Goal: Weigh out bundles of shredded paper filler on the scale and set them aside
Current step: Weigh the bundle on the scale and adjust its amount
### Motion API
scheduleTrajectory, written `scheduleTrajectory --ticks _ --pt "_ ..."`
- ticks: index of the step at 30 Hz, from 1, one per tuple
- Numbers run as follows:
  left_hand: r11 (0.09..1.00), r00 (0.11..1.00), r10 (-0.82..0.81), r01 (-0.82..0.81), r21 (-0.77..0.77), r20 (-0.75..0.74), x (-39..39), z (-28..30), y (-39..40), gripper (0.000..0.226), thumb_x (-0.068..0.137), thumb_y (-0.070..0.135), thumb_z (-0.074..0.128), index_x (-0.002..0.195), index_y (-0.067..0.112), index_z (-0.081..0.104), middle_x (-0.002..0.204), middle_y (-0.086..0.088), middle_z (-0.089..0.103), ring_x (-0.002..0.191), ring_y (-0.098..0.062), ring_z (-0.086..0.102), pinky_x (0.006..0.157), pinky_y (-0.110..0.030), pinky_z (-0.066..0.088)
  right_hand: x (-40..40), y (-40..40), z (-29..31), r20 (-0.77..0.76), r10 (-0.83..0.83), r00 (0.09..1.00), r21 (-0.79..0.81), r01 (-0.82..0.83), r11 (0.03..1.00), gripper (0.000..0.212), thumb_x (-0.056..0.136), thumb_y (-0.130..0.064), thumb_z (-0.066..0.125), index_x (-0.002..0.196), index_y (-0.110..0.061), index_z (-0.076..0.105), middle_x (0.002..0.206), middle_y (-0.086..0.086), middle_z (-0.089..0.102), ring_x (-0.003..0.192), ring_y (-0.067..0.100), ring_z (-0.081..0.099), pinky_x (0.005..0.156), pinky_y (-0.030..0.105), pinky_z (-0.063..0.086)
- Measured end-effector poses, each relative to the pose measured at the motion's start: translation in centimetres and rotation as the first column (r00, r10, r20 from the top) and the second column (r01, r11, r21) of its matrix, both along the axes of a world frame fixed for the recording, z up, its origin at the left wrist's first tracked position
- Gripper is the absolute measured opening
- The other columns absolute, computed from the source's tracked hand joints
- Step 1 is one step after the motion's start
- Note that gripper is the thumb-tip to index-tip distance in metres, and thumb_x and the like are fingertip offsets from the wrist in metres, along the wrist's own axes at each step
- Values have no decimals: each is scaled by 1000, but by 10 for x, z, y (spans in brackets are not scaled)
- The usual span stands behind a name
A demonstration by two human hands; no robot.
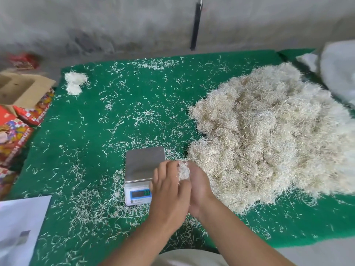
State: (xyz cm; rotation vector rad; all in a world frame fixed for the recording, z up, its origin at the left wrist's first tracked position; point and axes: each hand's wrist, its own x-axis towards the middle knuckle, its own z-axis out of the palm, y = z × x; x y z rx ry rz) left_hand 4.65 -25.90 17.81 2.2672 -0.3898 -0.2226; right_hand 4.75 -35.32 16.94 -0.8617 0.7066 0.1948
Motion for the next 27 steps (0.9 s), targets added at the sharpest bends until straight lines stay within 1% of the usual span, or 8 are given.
scheduleTrajectory --ticks 3,6,8,10,14,22,25,27 --pt "994 999 -30 31 -104 10 -1 2 -2 48 90 44 40 138 36 42 134 18 32 135 -1 31 107 -23 37 0 -12 0 -57 -22 998 -46 20 999 76 88 -60 51 150 -15 51 144 17 62 136 33 57 119 62 36" --pt "992 997 -19 29 -122 79 3 5 -1 61 86 42 54 145 38 38 143 17 27 143 -4 26 108 -16 25 -2 -18 10 -23 5 1000 -50 -6 999 88 86 -69 51 162 -27 37 166 9 37 154 29 33 127 63 17" --pt "984 995 -82 91 -150 65 7 12 -4 68 83 39 46 150 42 33 156 20 22 149 -3 20 114 -24 23 -5 -15 18 -9 44 999 -19 -44 999 71 93 -63 49 158 -33 43 157 8 48 145 25 46 122 58 32" --pt "964 988 -153 154 -217 21 10 17 -9 70 82 36 35 152 44 35 160 25 26 147 7 22 118 -26 26 -5 -12 22 20 50 999 -52 -49 997 37 104 -45 44 124 -36 73 117 2 70 112 16 65 95 42 53" --pt "965 991 -106 121 -234 77 22 28 -17 61 88 38 31 146 39 47 145 20 51 134 8 42 114 -29 40 3 -9 39 97 43 994 -56 -37 998 57 113 -32 35 73 -30 77 71 -2 62 72 10 64 68 29 50" --pt "914 975 169 -99 -393 147 42 65 -37 29 99 67 41 125 59 52 125 36 59 118 13 53 91 -4 39 33 -12 98 295 -143 945 37 139 990 18 103 -14 46 85 -19 50 67 -3 39 59 13 41 55 27 43" --pt "817 959 285 -241 -523 3 64 81 -37 31 100 61 45 93 42 69 88 23 73 78 6 67 65 -13 45 41 -6 116 355 -80 931 -18 92 996 9 100 -24 56 97 -18 62 76 1 57 69 17 59 66 31 51" --pt "693 922 308 -387 -608 -236 79 88 -36 38 102 52 52 81 29 73 69 7 72 62 -6 66 62 -24 49 42 1 121 339 -11 941 -153 66 986 30 104 -33 59 120 -10 69 100 6 72 95 21 70 87 38 55"
